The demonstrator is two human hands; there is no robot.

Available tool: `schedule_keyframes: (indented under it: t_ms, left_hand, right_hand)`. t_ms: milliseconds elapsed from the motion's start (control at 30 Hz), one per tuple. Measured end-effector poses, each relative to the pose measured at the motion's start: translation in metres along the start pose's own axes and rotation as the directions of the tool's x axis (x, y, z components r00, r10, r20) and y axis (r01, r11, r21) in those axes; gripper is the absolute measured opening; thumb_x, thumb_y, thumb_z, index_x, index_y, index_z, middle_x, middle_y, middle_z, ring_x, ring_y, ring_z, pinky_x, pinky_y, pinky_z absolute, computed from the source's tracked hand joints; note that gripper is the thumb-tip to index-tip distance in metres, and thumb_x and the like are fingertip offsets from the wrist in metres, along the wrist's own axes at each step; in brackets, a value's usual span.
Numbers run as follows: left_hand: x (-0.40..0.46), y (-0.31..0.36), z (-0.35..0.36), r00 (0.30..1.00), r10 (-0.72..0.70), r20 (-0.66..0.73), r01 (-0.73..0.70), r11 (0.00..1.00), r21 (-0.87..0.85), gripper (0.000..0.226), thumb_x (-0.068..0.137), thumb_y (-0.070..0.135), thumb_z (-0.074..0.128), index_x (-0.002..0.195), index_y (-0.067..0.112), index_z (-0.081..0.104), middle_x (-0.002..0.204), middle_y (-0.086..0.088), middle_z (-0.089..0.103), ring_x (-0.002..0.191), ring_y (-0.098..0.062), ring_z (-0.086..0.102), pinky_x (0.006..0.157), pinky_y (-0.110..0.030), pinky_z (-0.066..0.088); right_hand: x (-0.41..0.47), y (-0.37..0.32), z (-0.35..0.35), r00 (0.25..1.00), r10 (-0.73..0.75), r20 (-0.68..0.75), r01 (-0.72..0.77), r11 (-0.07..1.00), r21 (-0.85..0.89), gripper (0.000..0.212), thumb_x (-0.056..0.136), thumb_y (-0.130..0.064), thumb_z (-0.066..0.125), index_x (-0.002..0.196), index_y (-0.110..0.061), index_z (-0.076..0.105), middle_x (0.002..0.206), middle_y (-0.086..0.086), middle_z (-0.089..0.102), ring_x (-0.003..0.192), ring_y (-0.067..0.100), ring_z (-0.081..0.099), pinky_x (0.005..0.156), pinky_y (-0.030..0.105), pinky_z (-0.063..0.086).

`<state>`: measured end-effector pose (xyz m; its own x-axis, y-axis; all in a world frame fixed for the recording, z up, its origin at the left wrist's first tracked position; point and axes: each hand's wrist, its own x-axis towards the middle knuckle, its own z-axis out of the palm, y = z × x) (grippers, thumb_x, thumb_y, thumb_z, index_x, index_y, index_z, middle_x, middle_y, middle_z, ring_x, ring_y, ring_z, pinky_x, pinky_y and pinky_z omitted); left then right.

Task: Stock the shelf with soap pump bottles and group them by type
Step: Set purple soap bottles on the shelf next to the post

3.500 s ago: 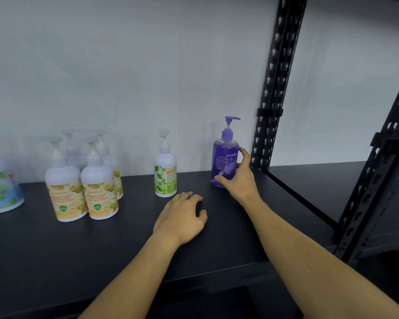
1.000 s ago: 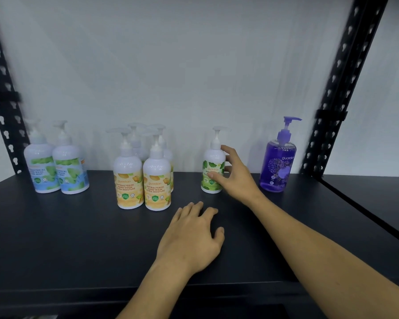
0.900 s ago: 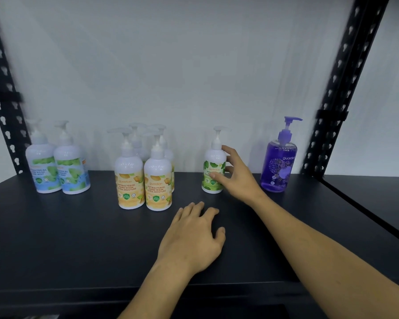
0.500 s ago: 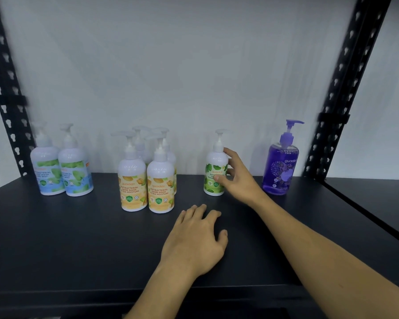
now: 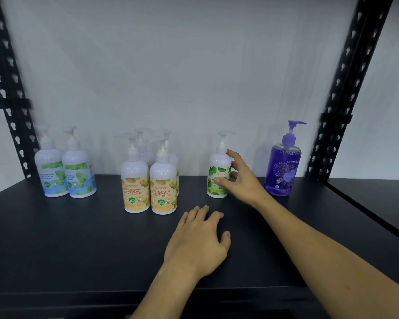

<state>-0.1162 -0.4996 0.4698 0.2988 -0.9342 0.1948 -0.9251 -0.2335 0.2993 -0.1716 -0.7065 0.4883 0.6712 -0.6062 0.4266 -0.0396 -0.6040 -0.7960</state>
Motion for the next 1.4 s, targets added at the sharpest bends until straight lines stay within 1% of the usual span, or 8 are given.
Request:
schedule_keyframes:
  t_ms: [600,767,933,1033,1100,1233,1333,1400]
  left_hand:
    - [0.001,-0.001,0.000,1.000,0.000,0.006,0.000,1.000,0.004,0.053,0.100,0.049,0.034,0.151,0.034,0.028,0.162,0.001,0.019,0.150,-0.017,0.010,0.124,-0.035,0.006]
    - [0.002,-0.001,-0.001,1.000,-0.009,0.014,0.009,1.000,-0.013,0.053,0.099,0.049,0.036,0.150,0.034,0.030,0.162,0.001,0.021,0.150,-0.017,0.012,0.123,-0.035,0.009]
    - [0.000,0.000,-0.004,1.000,-0.015,0.025,0.016,1.000,-0.018,0.052,0.099,0.049,0.037,0.149,0.035,0.031,0.162,0.002,0.022,0.150,-0.017,0.013,0.123,-0.035,0.011]
    - [0.000,0.001,-0.004,1.000,-0.014,0.023,0.014,1.000,-0.015,0.052,0.100,0.049,0.036,0.150,0.035,0.031,0.162,0.002,0.022,0.150,-0.016,0.013,0.123,-0.035,0.012]
    - [0.001,0.001,-0.004,1.000,-0.014,0.021,0.014,1.000,-0.017,0.052,0.100,0.050,0.036,0.149,0.035,0.031,0.161,0.002,0.023,0.149,-0.016,0.014,0.122,-0.035,0.013]
    - [0.002,0.000,-0.003,1.000,-0.014,0.020,0.014,1.000,-0.015,0.052,0.099,0.050,0.037,0.149,0.036,0.033,0.161,0.002,0.025,0.149,-0.016,0.017,0.122,-0.036,0.015]
    - [0.003,0.000,-0.002,1.000,-0.015,0.019,0.015,1.000,-0.015,0.052,0.099,0.051,0.038,0.148,0.036,0.034,0.160,0.002,0.026,0.148,-0.016,0.018,0.121,-0.036,0.017]
    - [0.003,0.000,-0.001,1.000,-0.017,0.023,0.017,1.000,-0.014,0.051,0.098,0.051,0.038,0.147,0.036,0.035,0.160,0.003,0.027,0.148,-0.016,0.020,0.121,-0.036,0.018]
  right_hand:
    - [0.001,0.004,-0.004,0.998,0.016,0.055,-0.019,0.999,0.051,0.077,0.088,-0.015,0.075,0.147,-0.039,0.032,0.134,-0.005,0.055,0.118,0.012,0.059,0.098,0.030,0.053]
    - [-0.010,-0.004,-0.004,0.999,0.048,0.022,-0.048,0.999,0.020,0.093,0.087,-0.019,0.077,0.153,-0.046,0.017,0.133,-0.009,0.048,0.115,0.007,0.056,0.083,0.015,0.050]
    - [-0.034,-0.011,-0.025,0.961,-0.002,-0.277,-0.051,0.982,-0.181,0.062,0.090,-0.027,0.071,0.144,-0.033,0.042,0.120,-0.007,0.058,0.105,0.009,0.061,0.087,0.027,0.055]
    - [-0.051,-0.014,-0.051,0.787,-0.164,-0.595,0.005,0.965,-0.261,0.041,0.087,-0.020,0.070,0.125,-0.026,0.054,0.107,-0.005,0.057,0.095,0.010,0.058,0.084,0.032,0.055]
    - [-0.057,-0.010,-0.071,0.708,-0.155,-0.689,-0.067,0.957,-0.283,0.051,0.083,-0.022,0.076,0.127,-0.023,0.050,0.118,-0.002,0.052,0.107,0.012,0.052,0.092,0.033,0.051]
    - [-0.060,0.013,-0.094,0.784,0.109,-0.611,-0.273,0.945,-0.182,0.102,0.074,-0.030,0.087,0.153,-0.022,0.023,0.150,0.010,0.034,0.137,0.024,0.036,0.107,0.034,0.038]
    - [-0.054,0.020,-0.090,0.842,0.132,-0.524,-0.206,0.975,-0.086,0.109,0.072,-0.013,0.088,0.155,-0.022,0.018,0.144,0.008,0.043,0.112,0.014,0.058,0.081,0.008,0.048]
    - [-0.048,0.022,-0.086,0.840,0.127,-0.528,-0.191,0.979,-0.067,0.105,0.074,-0.002,0.084,0.154,-0.024,0.019,0.132,0.004,0.050,0.095,0.010,0.063,0.058,0.004,0.047]
